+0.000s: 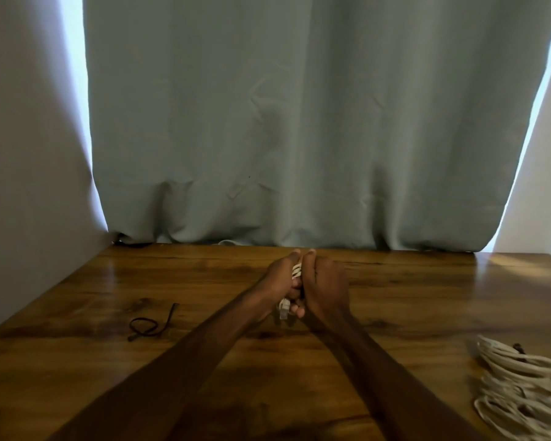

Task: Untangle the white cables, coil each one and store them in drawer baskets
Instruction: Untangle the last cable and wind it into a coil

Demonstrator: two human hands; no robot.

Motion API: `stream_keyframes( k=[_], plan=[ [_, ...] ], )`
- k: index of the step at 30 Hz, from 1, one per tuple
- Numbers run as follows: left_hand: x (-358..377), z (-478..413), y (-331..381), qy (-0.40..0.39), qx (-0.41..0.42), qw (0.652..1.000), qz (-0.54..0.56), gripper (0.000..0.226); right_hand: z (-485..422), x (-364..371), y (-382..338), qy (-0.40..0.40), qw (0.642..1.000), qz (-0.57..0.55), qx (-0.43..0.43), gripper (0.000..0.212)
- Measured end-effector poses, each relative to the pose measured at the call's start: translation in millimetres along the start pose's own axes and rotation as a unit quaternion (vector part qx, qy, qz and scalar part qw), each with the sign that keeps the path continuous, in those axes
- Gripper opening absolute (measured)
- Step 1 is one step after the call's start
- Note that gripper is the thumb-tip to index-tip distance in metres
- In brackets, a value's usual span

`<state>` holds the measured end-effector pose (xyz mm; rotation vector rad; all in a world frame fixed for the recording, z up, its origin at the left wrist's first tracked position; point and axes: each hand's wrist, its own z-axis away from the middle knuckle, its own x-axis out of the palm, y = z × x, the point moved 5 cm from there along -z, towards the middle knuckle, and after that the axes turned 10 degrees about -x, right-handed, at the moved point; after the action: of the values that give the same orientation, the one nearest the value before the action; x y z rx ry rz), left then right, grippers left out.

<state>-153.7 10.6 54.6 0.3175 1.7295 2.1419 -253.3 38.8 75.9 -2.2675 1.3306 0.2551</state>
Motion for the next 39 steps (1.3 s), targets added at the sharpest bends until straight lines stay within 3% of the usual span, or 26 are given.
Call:
stream_keyframes(
  k=[3, 8, 12, 15, 19, 25, 27, 30, 32, 35, 39],
  plan=[
    [-0.2, -1.8, -2.3, -0.003, -0.033, 0.999, 0.024, 0.082, 0.8, 1.8, 1.8, 0.001, 1.0, 0.008, 0.02, 0.057],
    [-3.1, 1.0, -1.0, -0.098, -0.103, 0.986, 0.09, 0.085, 1.7, 4.9, 8.8, -0.011, 0.997, 0.026, 0.066, 0.053],
    [-2.3, 2.8, 1.0, -0.142, -0.082, 0.982, 0.096, 0.075, -0.2, 0.3, 4.7, -0.032, 0.995, 0.04, 0.082, 0.046],
    [7.3, 1.8, 1.3, -0.071, -0.06, 0.991, 0.098, 0.067, 0.3, 4.0, 14.8, -0.019, 0.994, 0.031, 0.105, 0.049],
    [9.9, -2.1, -1.6, 0.037, -0.035, 0.997, 0.053, 0.054, 3.3, 12.2, 24.3, -0.065, 0.991, 0.054, 0.1, 0.046],
    [9.4, 3.2, 6.5, 0.136, 0.008, 0.991, -0.019, 0.057, 3.2, 7.6, 16.9, -0.038, 0.996, 0.048, 0.072, 0.053],
    [9.5, 3.7, 6.5, 0.134, 0.003, 0.991, -0.018, 0.06, 2.7, 7.2, 19.4, -0.019, 0.997, 0.036, 0.068, 0.054],
    [12.4, 5.3, 2.2, 0.048, -0.062, 0.995, 0.057, 0.065, 3.1, 4.7, 22.2, 0.0, 0.996, 0.022, 0.085, 0.054],
    [12.4, 8.4, -0.1, 0.03, -0.085, 0.993, 0.075, 0.068, 3.3, 2.7, 21.3, -0.001, 0.995, 0.027, 0.099, 0.053],
    [13.3, 8.5, -1.1, 0.069, -0.063, 0.994, 0.059, 0.059, 2.7, 3.9, 21.1, -0.014, 0.994, 0.027, 0.103, 0.057],
    [6.9, 9.0, 4.3, 0.191, 0.033, 0.981, -0.003, 0.056, 2.8, 4.0, 20.5, -0.003, 0.996, 0.013, 0.089, 0.058]
  ],
)
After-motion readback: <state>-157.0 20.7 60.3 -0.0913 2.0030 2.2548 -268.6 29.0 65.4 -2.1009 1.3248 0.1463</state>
